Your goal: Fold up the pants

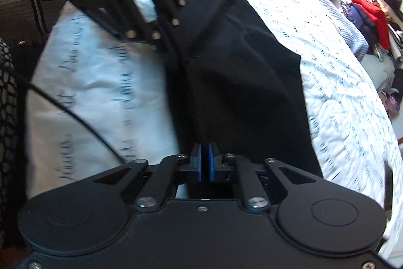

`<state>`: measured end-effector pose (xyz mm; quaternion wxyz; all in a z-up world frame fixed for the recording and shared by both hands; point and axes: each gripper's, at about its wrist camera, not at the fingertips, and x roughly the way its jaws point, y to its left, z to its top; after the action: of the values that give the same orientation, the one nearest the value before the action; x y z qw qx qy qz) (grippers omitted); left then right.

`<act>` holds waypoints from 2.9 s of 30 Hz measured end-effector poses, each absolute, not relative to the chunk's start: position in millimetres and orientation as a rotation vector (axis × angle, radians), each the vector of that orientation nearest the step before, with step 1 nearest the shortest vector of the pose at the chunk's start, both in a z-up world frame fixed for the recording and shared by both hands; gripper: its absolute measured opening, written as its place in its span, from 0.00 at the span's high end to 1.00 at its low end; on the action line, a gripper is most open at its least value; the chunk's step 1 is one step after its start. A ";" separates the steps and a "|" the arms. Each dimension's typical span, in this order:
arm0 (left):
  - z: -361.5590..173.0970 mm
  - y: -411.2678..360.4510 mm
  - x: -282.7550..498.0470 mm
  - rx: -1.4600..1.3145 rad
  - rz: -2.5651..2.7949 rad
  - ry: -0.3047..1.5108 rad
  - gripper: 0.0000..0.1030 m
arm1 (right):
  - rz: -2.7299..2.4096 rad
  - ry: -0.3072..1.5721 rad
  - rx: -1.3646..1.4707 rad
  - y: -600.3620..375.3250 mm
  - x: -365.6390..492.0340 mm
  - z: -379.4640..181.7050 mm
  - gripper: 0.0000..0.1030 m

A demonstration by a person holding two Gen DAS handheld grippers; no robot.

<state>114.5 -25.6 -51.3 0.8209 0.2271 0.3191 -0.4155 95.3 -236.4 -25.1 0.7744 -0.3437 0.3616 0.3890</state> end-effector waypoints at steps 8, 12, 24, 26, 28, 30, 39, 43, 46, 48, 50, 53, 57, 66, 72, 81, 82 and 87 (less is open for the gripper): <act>-45.2 -24.7 106.7 0.497 -0.884 0.712 0.63 | 0.715 0.757 -0.604 -245.5 78.4 -25.8 0.92; -30.5 -30.8 100.4 0.473 -0.908 0.642 0.53 | 0.545 0.698 -0.412 -292.6 68.0 -0.8 0.92; -45.7 -143.3 143.5 0.247 -0.954 0.794 0.53 | 0.207 0.839 -0.221 -365.1 27.5 -11.1 0.92; -49.5 -158.7 142.9 0.226 -1.000 0.797 0.50 | 0.128 0.788 -0.187 -382.9 38.8 3.9 0.91; -54.7 -172.8 141.2 0.240 -0.994 0.792 0.48 | 0.015 0.733 -0.170 -402.5 62.3 15.5 0.87; -60.8 -183.9 140.8 0.254 -0.977 0.787 0.48 | -0.065 0.698 -0.131 -425.0 94.1 21.0 0.76; -70.3 -202.1 149.8 0.149 -0.925 0.792 0.50 | -0.259 0.766 0.072 -498.5 247.2 -5.3 0.58; -69.9 -206.6 145.8 0.198 -0.918 0.760 0.66 | -0.306 0.831 0.055 -511.2 293.2 -28.4 0.46; -71.7 -208.0 145.2 0.213 -0.918 0.747 0.76 | -0.336 0.891 -0.005 -512.9 309.4 -48.1 0.52; -71.6 -207.0 144.8 0.221 -0.916 0.738 0.81 | -0.314 0.885 0.040 -516.9 307.2 -48.1 0.80; -72.2 -204.5 144.5 0.222 -0.918 0.731 0.88 | -0.317 0.837 0.079 -521.3 296.0 -38.5 0.90; -71.9 -203.5 144.2 0.223 -0.930 0.730 0.93 | -0.318 0.732 0.144 -528.8 266.4 -16.2 0.91; -70.8 -203.5 138.2 0.248 -0.948 0.710 0.95 | -0.345 0.583 0.267 -549.3 202.0 16.6 0.91; -70.4 -202.2 118.1 0.332 -0.963 0.681 0.97 | -0.484 0.394 0.609 -594.3 24.5 18.3 0.90; -68.3 -198.5 110.1 0.372 -0.984 0.674 0.98 | -0.605 0.407 0.695 -590.1 -43.9 -16.9 0.91; -70.6 -196.2 102.5 0.404 -0.992 0.668 0.98 | -0.597 0.439 0.764 -585.7 -67.2 -33.9 0.92; -70.6 -198.3 102.4 0.405 -0.988 0.671 0.98 | -0.578 0.435 0.786 -585.5 -65.8 -35.4 0.92; -72.5 -202.5 100.6 0.422 -0.964 0.663 0.97 | -0.541 0.450 0.979 -597.3 -58.1 -62.2 0.83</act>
<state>100.6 -202.5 -72.5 0.8128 0.1975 0.3107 -0.4514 -58.1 -597.3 -62.2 0.8237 0.4603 0.2115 -0.2546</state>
